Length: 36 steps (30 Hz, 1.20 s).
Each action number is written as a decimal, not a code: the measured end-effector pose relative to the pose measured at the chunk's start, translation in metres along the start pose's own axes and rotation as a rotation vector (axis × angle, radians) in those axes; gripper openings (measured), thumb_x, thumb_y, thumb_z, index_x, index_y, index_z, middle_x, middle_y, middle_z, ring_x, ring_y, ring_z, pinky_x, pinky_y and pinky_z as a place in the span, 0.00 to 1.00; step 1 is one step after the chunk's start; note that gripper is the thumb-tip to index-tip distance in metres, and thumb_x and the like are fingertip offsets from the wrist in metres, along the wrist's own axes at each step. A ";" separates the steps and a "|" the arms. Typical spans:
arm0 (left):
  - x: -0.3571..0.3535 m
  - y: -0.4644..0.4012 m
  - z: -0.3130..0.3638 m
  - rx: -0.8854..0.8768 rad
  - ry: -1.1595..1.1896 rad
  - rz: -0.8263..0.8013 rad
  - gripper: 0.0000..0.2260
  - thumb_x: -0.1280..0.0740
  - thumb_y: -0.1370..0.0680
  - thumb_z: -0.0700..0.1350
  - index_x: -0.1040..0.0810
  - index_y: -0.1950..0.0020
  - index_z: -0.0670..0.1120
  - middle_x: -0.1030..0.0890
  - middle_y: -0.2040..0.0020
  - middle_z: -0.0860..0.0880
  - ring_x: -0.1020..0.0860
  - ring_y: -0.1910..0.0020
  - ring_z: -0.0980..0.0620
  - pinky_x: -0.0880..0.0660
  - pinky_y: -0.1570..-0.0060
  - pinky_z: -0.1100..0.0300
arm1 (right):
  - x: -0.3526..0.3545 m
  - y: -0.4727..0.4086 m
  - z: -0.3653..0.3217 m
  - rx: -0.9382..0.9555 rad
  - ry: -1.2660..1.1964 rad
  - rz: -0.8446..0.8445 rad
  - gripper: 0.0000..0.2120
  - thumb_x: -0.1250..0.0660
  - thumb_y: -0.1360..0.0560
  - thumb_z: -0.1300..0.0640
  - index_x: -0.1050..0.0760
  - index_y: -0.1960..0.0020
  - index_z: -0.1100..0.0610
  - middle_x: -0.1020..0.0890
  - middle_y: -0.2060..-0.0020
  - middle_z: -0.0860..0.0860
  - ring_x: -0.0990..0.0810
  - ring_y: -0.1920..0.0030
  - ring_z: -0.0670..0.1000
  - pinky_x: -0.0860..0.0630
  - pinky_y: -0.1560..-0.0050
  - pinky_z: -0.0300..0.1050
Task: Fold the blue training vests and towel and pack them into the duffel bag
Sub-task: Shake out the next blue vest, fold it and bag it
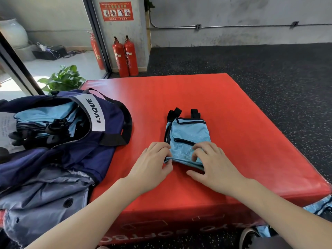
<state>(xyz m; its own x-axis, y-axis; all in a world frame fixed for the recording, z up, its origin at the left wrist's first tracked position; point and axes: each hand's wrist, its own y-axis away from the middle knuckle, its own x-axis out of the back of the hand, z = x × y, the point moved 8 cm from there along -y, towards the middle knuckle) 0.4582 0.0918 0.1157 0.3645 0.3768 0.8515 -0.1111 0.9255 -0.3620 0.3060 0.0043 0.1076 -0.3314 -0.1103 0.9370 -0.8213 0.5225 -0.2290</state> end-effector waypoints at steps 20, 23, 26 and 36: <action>0.015 -0.006 0.018 0.323 0.528 0.111 0.03 0.33 0.21 0.46 0.23 0.49 0.54 0.29 0.71 0.53 0.33 0.71 0.58 0.35 0.69 0.64 | 0.038 -0.003 0.044 -0.411 -0.585 -0.110 0.04 0.31 0.27 0.55 0.22 0.60 0.52 0.22 0.69 0.50 0.30 0.70 0.45 0.33 0.63 0.46; 0.004 -0.010 0.003 0.406 0.565 0.110 0.06 0.30 0.22 0.46 0.23 0.46 0.55 0.25 0.69 0.54 0.30 0.70 0.58 0.32 0.66 0.64 | 0.034 -0.004 0.056 -0.463 -0.499 -0.062 0.03 0.28 0.26 0.53 0.21 0.58 0.49 0.17 0.65 0.49 0.23 0.68 0.46 0.28 0.66 0.39; -0.004 -0.013 -0.008 0.442 0.512 0.102 0.07 0.29 0.22 0.47 0.22 0.45 0.55 0.22 0.65 0.54 0.27 0.69 0.58 0.31 0.65 0.67 | 0.033 -0.004 0.065 -0.472 -0.384 -0.023 0.06 0.26 0.26 0.47 0.22 0.58 0.46 0.18 0.63 0.44 0.20 0.61 0.46 0.25 0.60 0.44; 0.005 -0.030 0.021 0.022 -0.121 0.168 0.15 0.28 0.26 0.39 0.20 0.42 0.49 0.22 0.45 0.51 0.24 0.46 0.47 0.26 0.51 0.51 | 0.024 -0.004 0.076 -0.541 -0.078 -0.090 0.18 0.35 0.25 0.32 0.28 0.58 0.46 0.20 0.59 0.43 0.21 0.55 0.52 0.30 0.61 0.48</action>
<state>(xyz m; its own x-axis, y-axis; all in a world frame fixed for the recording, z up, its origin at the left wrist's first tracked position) 0.4436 0.0665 0.1386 0.2252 0.5265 0.8198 -0.1819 0.8494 -0.4955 0.2662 -0.0648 0.1111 -0.3211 -0.2257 0.9198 -0.4990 0.8658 0.0382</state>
